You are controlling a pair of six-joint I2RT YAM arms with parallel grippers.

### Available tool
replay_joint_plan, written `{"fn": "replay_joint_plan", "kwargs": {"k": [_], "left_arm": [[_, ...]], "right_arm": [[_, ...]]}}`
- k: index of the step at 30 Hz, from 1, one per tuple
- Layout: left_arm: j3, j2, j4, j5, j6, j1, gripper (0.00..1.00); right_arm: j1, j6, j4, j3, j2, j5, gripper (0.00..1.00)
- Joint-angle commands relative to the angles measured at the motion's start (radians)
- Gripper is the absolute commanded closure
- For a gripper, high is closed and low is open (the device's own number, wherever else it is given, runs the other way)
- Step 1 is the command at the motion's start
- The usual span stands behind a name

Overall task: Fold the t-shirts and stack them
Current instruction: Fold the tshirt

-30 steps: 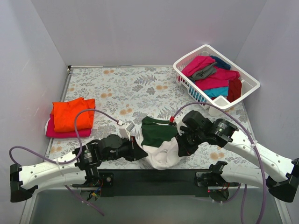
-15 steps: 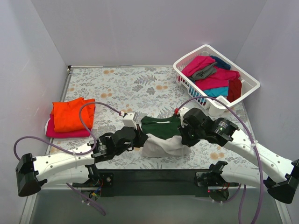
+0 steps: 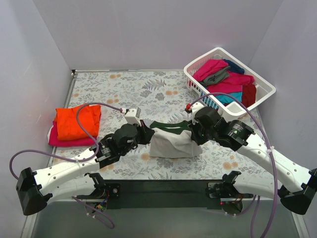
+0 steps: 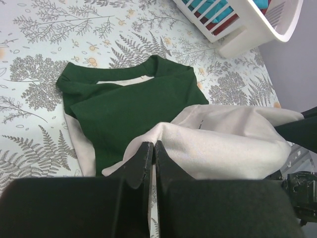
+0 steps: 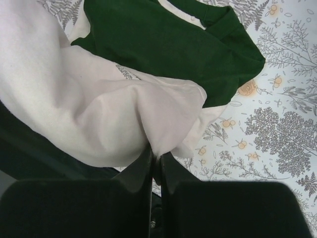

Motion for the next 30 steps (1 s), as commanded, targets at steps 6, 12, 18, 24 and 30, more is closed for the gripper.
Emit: {"fn": "replay_joint_plan", "kwargs": {"k": [6, 12, 18, 24, 30], "left_arm": [[0.059, 0.121, 0.100, 0.101, 0.085, 0.104, 1.00], [0.066, 0.207, 0.130, 0.111, 0.107, 0.180, 1.00], [0.110, 0.315, 0.152, 0.183, 0.153, 0.257, 1.00], [0.153, 0.450, 0.210, 0.254, 0.191, 0.335, 1.00], [0.217, 0.579, 0.221, 0.253, 0.207, 0.397, 1.00]], "right_arm": [[-0.086, -0.067, 0.127, 0.034, 0.088, 0.033, 0.99], [-0.183, -0.101, 0.202, -0.013, 0.145, -0.007, 0.99], [-0.280, -0.136, 0.280, -0.022, 0.241, -0.081, 0.99], [-0.358, -0.158, 0.337, 0.020, 0.376, -0.124, 0.99], [-0.409, -0.173, 0.400, 0.099, 0.527, -0.159, 0.99]]}}
